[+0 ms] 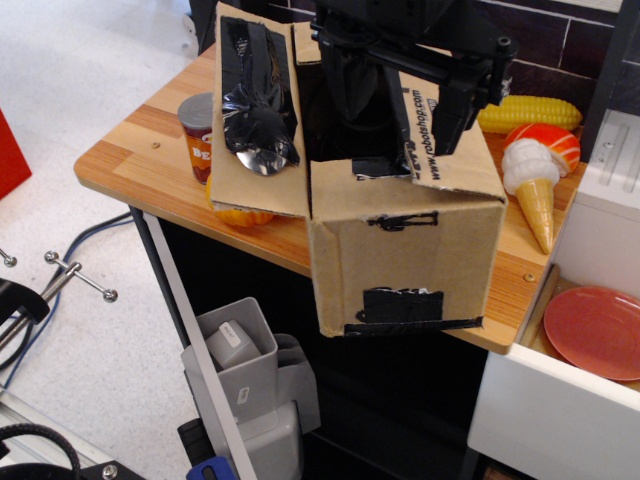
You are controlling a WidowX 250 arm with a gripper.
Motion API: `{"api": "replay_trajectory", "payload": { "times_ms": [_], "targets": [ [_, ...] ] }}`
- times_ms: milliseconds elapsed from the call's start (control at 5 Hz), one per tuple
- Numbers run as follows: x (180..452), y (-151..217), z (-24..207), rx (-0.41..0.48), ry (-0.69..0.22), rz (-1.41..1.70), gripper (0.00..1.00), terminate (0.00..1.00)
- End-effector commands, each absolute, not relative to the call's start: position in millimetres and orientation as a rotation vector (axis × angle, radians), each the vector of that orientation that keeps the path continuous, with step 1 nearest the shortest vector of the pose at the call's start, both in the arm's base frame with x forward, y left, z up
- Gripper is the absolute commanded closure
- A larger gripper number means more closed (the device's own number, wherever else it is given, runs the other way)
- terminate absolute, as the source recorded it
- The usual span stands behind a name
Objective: Open small4fbox flaps
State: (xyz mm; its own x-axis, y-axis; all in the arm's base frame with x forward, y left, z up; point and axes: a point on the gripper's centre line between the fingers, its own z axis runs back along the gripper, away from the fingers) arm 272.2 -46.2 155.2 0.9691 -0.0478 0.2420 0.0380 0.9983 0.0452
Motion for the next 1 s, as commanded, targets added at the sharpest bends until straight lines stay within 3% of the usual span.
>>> {"api": "replay_trajectory", "payload": {
  "times_ms": [0,400,800],
  "targets": [
    [272,-46,155,0.04,-0.245,-0.043,0.0,0.0],
    [290,-50,148,-0.076,-0.214,0.266,0.0,0.0],
    [292,-50,148,-0.15,-0.2,0.382,0.0,0.0]
  ]
}}
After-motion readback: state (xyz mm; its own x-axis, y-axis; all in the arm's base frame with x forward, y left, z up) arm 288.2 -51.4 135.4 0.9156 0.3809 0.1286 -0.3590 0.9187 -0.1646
